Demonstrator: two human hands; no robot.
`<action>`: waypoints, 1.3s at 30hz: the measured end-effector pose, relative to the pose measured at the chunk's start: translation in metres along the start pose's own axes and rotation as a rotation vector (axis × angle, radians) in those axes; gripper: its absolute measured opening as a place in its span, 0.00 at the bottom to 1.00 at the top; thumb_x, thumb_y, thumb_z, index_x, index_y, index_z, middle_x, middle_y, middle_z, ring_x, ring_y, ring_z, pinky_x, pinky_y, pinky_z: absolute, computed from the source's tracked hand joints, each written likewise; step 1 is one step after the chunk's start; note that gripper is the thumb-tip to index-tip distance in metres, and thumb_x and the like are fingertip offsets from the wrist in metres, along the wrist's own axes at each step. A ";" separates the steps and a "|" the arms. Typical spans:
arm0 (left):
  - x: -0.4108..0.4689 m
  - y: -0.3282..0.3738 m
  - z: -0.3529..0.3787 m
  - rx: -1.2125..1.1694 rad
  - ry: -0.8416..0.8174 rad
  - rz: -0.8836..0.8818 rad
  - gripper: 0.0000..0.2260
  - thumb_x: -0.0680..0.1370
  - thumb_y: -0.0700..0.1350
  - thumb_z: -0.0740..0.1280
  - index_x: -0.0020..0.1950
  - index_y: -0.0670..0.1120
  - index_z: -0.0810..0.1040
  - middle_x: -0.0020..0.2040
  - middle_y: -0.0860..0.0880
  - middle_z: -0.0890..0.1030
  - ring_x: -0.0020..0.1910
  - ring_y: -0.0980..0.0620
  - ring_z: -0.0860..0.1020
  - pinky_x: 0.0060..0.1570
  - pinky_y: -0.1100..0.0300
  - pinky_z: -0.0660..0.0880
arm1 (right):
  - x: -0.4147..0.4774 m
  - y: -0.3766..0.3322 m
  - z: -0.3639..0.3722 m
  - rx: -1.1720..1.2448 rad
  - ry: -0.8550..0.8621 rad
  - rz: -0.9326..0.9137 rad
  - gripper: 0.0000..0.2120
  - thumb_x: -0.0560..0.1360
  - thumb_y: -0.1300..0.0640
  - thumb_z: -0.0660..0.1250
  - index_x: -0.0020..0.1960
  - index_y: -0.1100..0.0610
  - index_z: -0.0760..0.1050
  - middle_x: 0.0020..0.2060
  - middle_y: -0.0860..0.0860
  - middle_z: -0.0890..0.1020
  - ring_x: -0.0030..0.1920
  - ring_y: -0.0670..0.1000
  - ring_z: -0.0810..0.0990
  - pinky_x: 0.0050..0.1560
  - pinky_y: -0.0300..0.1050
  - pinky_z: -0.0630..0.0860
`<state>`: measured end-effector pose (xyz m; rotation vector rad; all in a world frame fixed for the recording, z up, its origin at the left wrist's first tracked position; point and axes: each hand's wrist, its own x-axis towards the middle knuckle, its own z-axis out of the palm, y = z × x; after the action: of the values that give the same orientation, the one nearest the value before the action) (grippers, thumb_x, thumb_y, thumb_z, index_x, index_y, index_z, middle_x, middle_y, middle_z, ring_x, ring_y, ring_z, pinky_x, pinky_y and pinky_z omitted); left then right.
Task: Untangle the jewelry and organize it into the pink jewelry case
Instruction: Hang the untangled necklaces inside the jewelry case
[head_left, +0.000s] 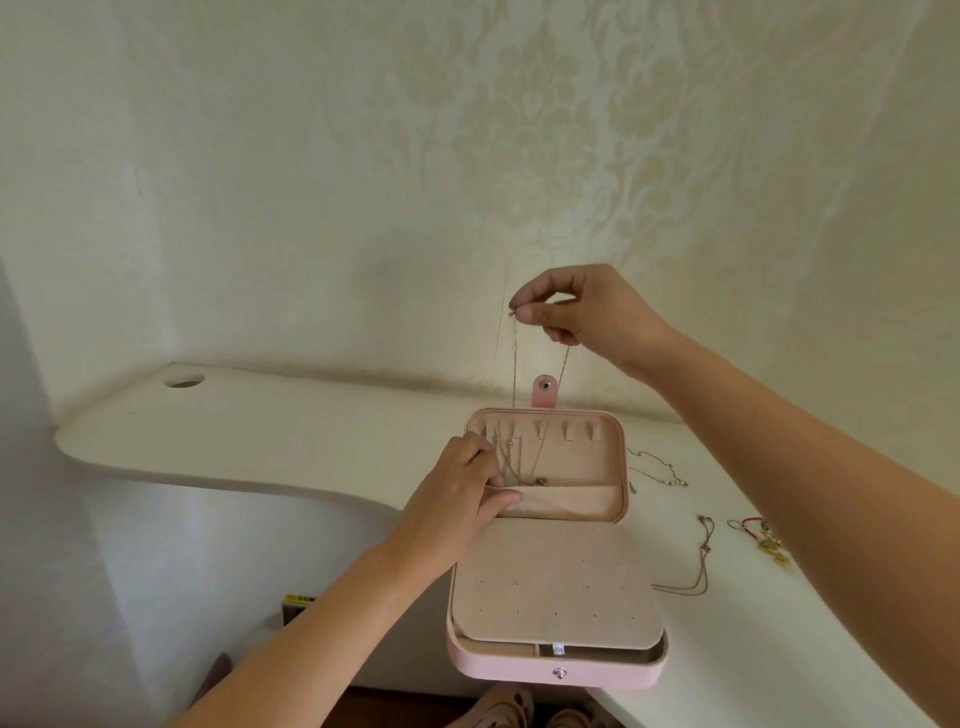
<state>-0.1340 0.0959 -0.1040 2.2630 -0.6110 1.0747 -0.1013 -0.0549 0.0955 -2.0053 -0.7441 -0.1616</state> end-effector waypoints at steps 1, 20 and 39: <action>0.000 0.000 0.000 -0.008 -0.002 -0.001 0.10 0.69 0.43 0.76 0.39 0.41 0.77 0.44 0.46 0.76 0.45 0.58 0.69 0.47 0.64 0.70 | -0.004 0.005 0.005 -0.020 -0.002 0.010 0.02 0.73 0.64 0.71 0.45 0.58 0.81 0.26 0.41 0.78 0.25 0.41 0.70 0.29 0.31 0.67; -0.001 0.002 -0.003 -0.060 0.015 -0.006 0.11 0.71 0.45 0.74 0.39 0.41 0.75 0.44 0.47 0.74 0.44 0.57 0.69 0.45 0.63 0.70 | -0.031 0.084 0.050 -0.616 0.079 -0.450 0.05 0.70 0.65 0.69 0.43 0.59 0.83 0.39 0.52 0.81 0.35 0.48 0.78 0.36 0.44 0.76; -0.006 0.000 -0.003 -0.055 0.042 -0.010 0.14 0.75 0.52 0.64 0.40 0.41 0.75 0.46 0.46 0.74 0.45 0.59 0.70 0.50 0.75 0.67 | -0.042 0.093 0.058 -0.798 0.278 -0.531 0.02 0.71 0.61 0.71 0.40 0.57 0.83 0.34 0.50 0.74 0.36 0.47 0.64 0.39 0.34 0.56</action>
<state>-0.1396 0.0992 -0.1073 2.1887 -0.6043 1.0851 -0.0930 -0.0587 -0.0217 -2.3764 -1.1266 -1.1793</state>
